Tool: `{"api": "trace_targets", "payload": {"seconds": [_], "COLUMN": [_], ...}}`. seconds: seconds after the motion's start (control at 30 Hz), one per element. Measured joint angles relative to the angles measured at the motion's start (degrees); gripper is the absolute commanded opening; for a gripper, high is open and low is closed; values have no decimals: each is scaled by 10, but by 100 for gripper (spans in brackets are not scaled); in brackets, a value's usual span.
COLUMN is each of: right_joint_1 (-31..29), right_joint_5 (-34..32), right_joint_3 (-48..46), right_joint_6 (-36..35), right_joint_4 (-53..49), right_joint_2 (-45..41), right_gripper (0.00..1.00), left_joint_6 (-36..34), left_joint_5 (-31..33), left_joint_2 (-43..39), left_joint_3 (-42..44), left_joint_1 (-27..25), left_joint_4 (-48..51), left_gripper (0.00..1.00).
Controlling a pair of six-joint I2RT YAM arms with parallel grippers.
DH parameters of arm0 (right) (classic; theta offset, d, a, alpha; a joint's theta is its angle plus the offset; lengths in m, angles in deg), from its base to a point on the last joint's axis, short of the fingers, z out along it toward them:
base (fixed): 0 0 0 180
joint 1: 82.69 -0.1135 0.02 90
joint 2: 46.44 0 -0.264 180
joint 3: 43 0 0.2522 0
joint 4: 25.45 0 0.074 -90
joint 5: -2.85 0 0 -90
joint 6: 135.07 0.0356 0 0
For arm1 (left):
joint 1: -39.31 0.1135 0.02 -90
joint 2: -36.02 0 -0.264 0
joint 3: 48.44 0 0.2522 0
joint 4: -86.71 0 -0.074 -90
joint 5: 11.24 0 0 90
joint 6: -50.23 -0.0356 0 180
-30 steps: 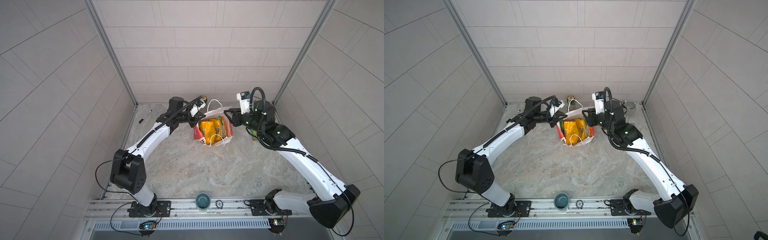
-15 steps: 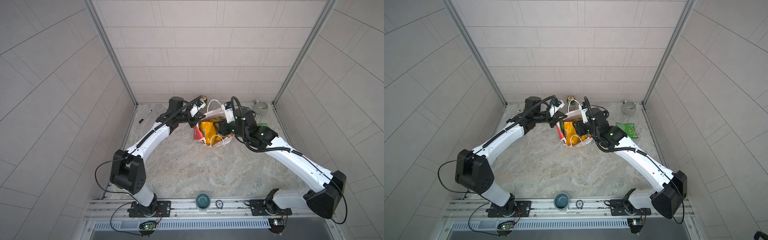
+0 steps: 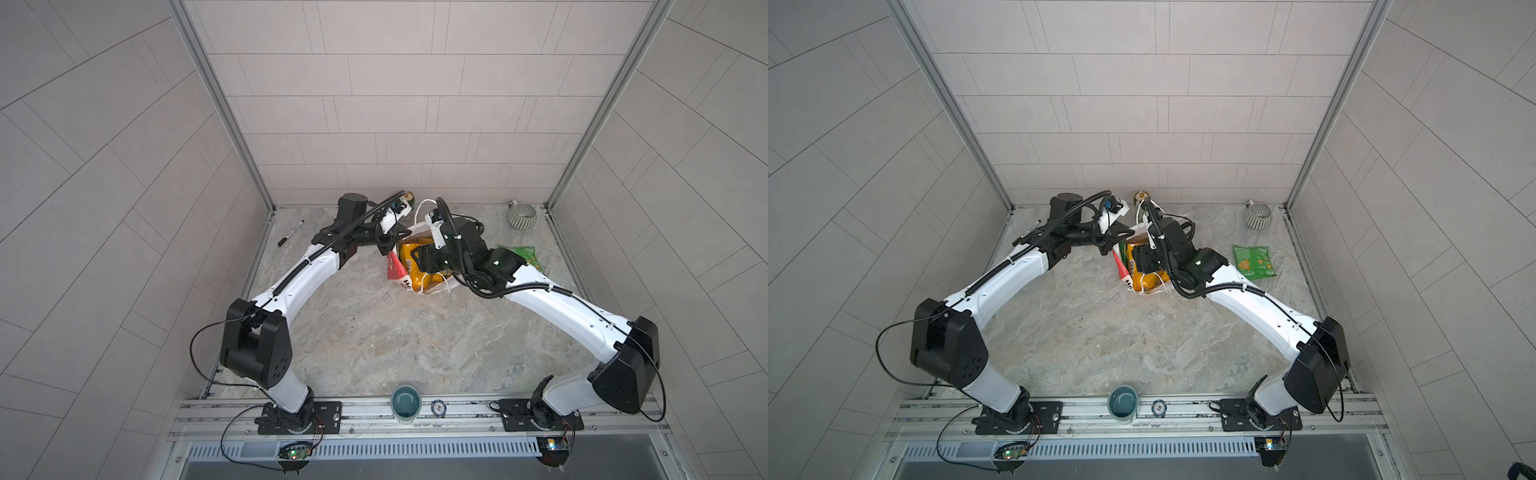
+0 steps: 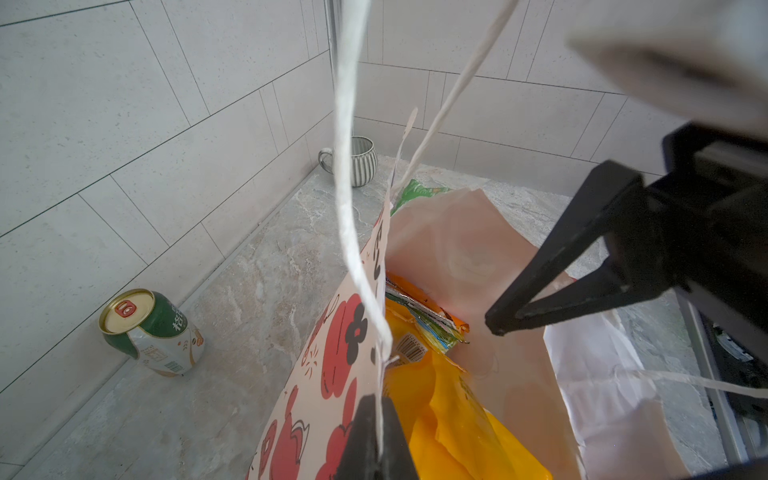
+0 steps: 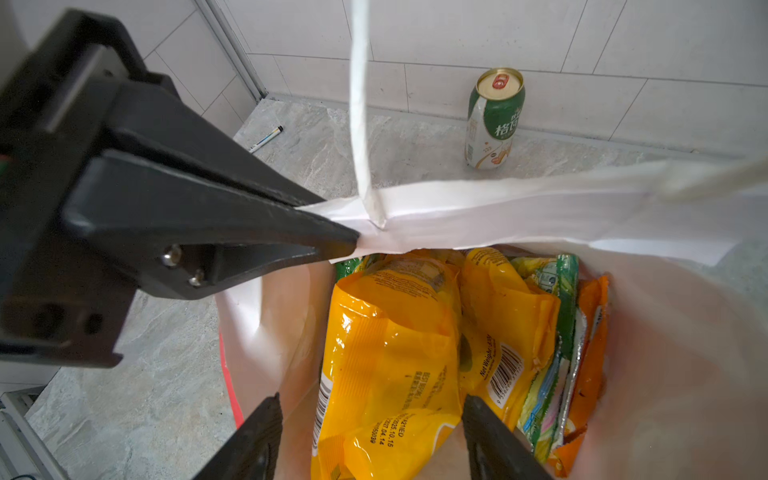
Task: Take the snacks out of the paper bag
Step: 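Reach the right gripper back into the paper bag toward the yellow packs, then grasp a yellow mango candy bag with the right gripper and lift it out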
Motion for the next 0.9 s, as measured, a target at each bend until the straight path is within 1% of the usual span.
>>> {"api": "trace_targets", "payload": {"seconds": [0.07, 0.13, 0.2, 0.37, 0.47, 0.57, 0.63, 0.7, 0.73, 0.9], "right_joint_1": [-2, -3, -5, -9, -12, -13, -13, -13, -13, -13], "right_joint_5": [-6, -10, -15, -31, -39, -49, -50, -51, -51, -52], "right_joint_3": [-1, -3, -4, -4, -4, -6, -10, -10, -11, -11], "right_joint_6": [5, 13, 18, 25, 29, 32, 36, 37, 37, 37], "right_joint_4": [4, 12, 18, 28, 30, 38, 42, 43, 43, 41], "right_joint_2": [11, 22, 32, 56, 71, 79, 79, 79, 79, 79], "right_gripper": [70, 74, 76, 75, 68, 49, 39, 31, 28, 23], "left_joint_6": [0, 0, 0, 0, 0, 0, 0, 0, 0, 0], "left_joint_5": [0, 0, 0, 0, 0, 0, 0, 0, 0, 0], "left_joint_2": [0, 0, 0, 0, 0, 0, 0, 0, 0, 0], "left_joint_3": [0, 0, 0, 0, 0, 0, 0, 0, 0, 0], "left_joint_1": [0, 0, 0, -1, -1, -1, -1, -1, -1, -1], "left_joint_4": [0, 0, 0, 0, 0, 0, 0, 0, 0, 0], "left_gripper": [0, 0, 0, 0, 0, 0, 0, 0, 0, 0]}}
